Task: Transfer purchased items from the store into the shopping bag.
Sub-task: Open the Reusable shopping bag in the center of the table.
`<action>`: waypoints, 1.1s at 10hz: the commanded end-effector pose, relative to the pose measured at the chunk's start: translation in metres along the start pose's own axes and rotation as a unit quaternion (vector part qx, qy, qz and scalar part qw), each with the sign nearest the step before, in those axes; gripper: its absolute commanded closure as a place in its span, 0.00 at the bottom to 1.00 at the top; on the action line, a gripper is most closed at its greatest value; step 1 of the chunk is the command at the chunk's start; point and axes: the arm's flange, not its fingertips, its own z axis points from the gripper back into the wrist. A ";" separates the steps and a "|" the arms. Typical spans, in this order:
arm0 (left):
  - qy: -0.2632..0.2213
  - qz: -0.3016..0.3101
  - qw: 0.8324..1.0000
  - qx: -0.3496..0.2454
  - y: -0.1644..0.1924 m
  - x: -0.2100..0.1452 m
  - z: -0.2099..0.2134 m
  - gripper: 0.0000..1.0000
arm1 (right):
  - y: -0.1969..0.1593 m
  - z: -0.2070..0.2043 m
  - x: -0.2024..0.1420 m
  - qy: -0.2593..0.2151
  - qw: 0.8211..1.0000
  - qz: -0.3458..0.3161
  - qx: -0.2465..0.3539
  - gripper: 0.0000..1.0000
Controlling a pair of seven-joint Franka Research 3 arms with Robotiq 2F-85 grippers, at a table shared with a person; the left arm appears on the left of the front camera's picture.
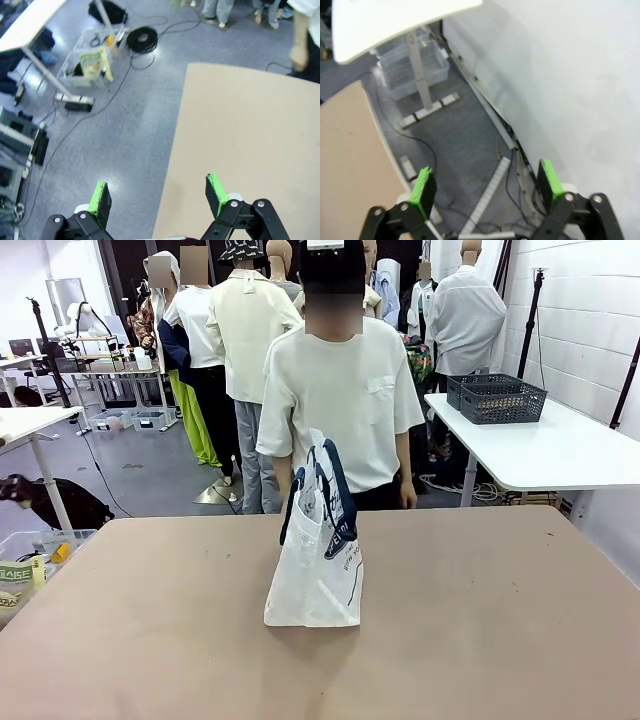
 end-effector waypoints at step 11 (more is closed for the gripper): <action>-0.106 -0.127 0.950 -0.266 -0.254 0.162 0.016 0.00 | 0.274 0.159 0.084 -0.022 0.882 0.173 0.439 0.00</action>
